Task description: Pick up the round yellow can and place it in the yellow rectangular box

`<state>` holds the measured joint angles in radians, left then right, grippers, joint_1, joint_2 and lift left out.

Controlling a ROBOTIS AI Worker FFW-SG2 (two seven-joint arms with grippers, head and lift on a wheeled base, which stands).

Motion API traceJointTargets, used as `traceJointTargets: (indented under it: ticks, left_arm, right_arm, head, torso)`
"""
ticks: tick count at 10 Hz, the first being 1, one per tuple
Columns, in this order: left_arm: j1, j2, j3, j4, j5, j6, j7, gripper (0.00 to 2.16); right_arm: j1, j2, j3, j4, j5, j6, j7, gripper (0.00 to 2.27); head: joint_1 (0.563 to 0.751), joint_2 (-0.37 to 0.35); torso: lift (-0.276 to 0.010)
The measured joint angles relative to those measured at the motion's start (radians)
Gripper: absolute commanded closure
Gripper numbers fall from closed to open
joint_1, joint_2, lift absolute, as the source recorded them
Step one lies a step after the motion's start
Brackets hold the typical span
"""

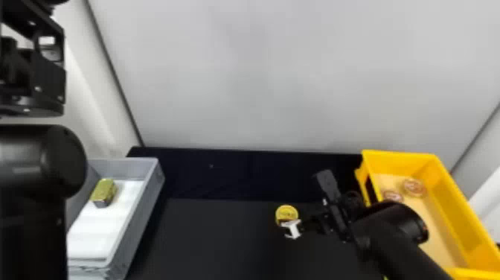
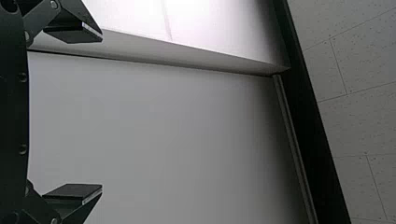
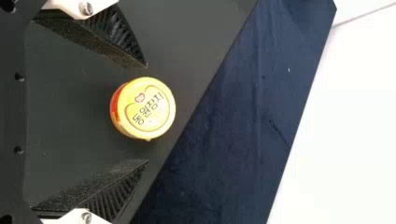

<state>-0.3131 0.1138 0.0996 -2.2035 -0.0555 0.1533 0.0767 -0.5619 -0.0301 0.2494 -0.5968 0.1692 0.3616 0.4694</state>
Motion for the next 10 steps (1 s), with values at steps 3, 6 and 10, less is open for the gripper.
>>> traceJointTargets:
  ticks: [3, 6, 10]
  left_arm:
    - [-0.003, 0.001, -0.007, 0.009, 0.005, -0.009, -0.001, 0.14]
    - [-0.008, 0.006, -0.012, 0.014, 0.006, -0.015, -0.003, 0.14]
    - [-0.013, 0.008, -0.02, 0.02, 0.007, -0.017, -0.003, 0.14]
  right_arm:
    - [-0.014, 0.009, -0.015, 0.056, -0.018, -0.027, -0.024, 0.09]
    - [-0.033, 0.02, -0.015, 0.118, -0.036, -0.053, -0.029, 0.11]
    - [-0.039, 0.027, -0.013, 0.135, -0.061, -0.09, -0.04, 0.13]
  head:
    - [0.663, 0.054]
    - [0.663, 0.054]
    - [0.663, 0.054]
  torso:
    - [0.0]
    - [0.0]
    - [0.0]
